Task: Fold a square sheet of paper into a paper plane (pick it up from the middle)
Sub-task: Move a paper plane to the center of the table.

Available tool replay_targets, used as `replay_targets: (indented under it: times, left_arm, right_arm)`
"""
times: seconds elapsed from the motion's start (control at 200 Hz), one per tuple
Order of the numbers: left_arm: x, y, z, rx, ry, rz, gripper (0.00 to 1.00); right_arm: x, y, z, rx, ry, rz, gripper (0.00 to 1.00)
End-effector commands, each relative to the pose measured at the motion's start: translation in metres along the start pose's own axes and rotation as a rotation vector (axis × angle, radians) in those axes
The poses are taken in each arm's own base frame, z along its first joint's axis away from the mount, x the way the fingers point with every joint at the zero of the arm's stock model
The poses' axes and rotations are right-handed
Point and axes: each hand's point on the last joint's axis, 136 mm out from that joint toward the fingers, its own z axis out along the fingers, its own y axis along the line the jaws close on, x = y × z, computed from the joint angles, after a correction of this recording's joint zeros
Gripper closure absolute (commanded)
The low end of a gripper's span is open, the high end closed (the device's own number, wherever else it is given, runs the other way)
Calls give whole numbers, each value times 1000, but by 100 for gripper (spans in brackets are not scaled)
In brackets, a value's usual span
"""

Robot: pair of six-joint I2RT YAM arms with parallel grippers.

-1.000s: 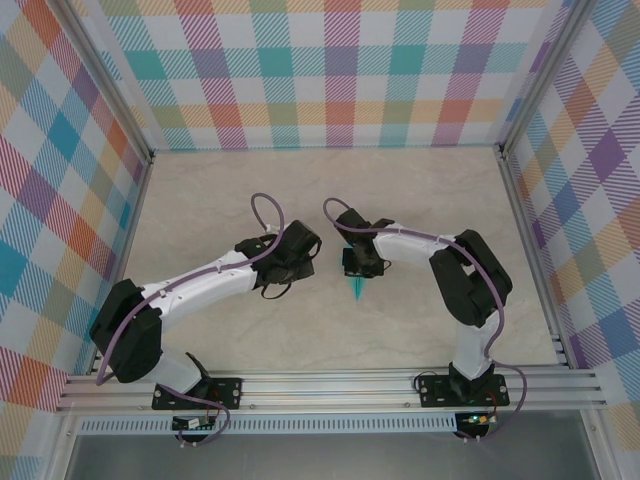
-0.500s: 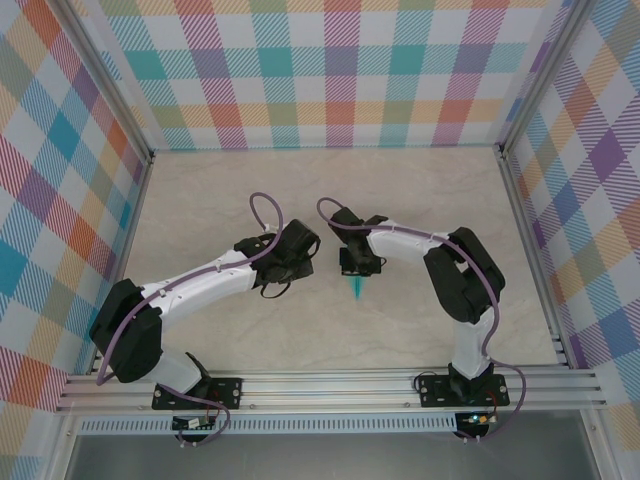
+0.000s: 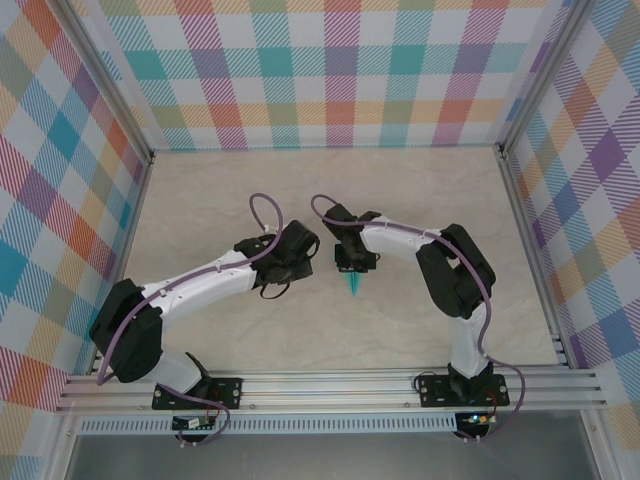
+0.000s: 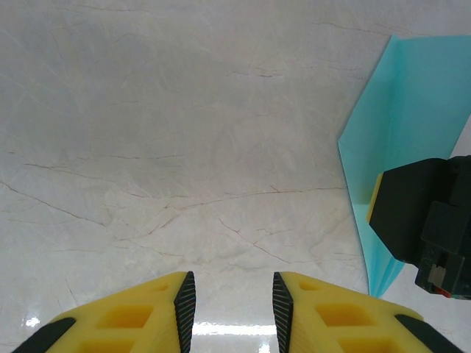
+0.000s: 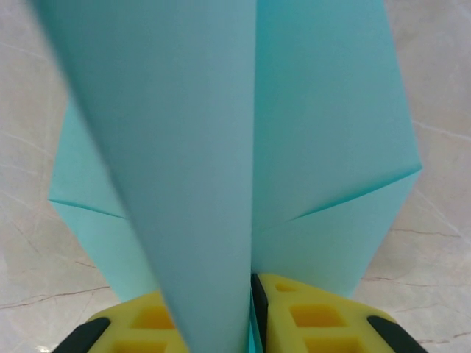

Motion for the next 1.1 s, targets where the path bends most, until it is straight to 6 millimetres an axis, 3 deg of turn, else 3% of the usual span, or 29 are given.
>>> replay_targets:
  times: [0.0,0.27,0.45,0.73,0.925,0.975,1.095]
  left_arm:
    - [-5,7,-3,-7,-14,-28,65]
    - [-6,8,-4,-4,-16,-32,65]
    - [-6,7,-5,-2,-15,-30,65]
    - [-9,8,-9,2,-31,-31,65]
    - [-10,10,-11,-4,-37,-24,64]
    - [-11,10,-11,-5,-42,-22,64]
    - [-13,12,-12,-8,-48,-23,64]
  right_arm:
    - [33,-17,42,88,118,12,73]
    - [37,-19,47,87,129,5,69]
    - [30,-15,41,79,115,-31,72]
    - [0,0,-17,9,-2,-65,61]
    - [-12,0,-57,-29,-78,-65,51]
    - [-13,-1,-68,-39,-101,-64,45]
    - [-17,-6,-96,-54,-157,-62,44]
